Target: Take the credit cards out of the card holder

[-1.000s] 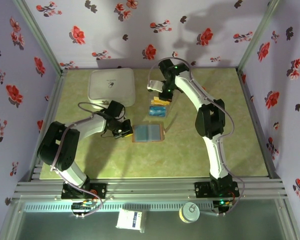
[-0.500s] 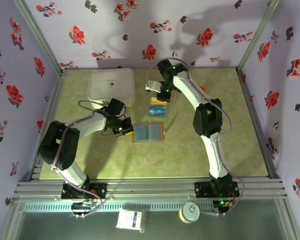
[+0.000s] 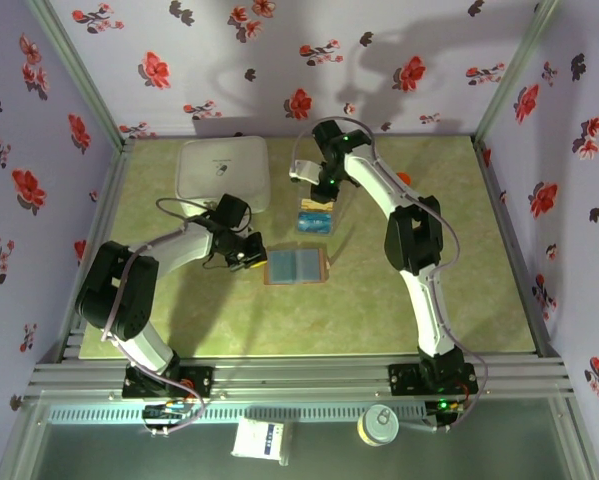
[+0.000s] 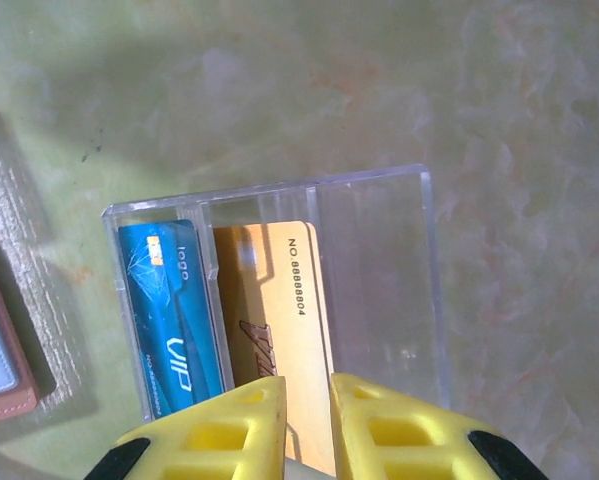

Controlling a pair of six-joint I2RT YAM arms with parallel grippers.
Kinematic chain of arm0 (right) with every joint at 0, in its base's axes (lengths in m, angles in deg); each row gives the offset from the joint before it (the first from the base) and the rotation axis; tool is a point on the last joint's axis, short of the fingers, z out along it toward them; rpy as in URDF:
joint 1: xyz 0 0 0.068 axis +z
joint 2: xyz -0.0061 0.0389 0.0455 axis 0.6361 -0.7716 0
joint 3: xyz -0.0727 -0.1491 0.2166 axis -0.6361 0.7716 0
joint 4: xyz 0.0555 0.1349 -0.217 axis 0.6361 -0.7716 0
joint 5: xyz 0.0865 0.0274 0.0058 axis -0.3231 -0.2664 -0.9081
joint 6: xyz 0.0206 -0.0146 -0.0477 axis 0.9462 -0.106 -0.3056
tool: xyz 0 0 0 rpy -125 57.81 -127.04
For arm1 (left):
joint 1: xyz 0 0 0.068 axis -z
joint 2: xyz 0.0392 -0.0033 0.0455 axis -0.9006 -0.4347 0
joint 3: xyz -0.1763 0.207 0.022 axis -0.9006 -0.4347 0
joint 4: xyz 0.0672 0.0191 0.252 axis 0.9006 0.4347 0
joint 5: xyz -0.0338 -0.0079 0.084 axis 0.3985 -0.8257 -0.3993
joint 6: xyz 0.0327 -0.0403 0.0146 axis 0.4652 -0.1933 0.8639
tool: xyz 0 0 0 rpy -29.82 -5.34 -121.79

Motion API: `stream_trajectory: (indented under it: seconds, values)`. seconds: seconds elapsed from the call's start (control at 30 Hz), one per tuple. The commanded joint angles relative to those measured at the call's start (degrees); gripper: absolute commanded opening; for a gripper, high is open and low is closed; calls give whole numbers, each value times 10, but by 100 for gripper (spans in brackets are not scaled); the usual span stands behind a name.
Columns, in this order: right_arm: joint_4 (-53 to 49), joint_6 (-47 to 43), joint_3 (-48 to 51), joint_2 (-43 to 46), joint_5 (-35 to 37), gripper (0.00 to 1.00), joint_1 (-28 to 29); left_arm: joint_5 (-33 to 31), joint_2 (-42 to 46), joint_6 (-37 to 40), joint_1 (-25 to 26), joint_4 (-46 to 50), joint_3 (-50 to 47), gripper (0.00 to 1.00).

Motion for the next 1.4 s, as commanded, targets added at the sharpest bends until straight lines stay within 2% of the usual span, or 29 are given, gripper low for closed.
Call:
stream_trajectory:
  seconds: [0.0,0.27,0.63,0.8,1.17,1.37]
  values:
    - [39,55,45,51,6,20,-1,-3,-4,13,-4,21,20,2]
    - [182,214,228,160,-4,20,7,-2,-1,15,-4,13,21,1]
    - [364,629,413,259,24,14,70,2,-3,18,-3,-6,12,0]
    - [435,758,510,310,31,10,99,4,-3,11,-4,-28,-7,0]
    - [439,909,554,293,-74,10,113,18,-11,6,-2,-46,-19,0]
    - [476,930,578,274,-100,18,121,19,-25,2,-1,-56,-30,0]
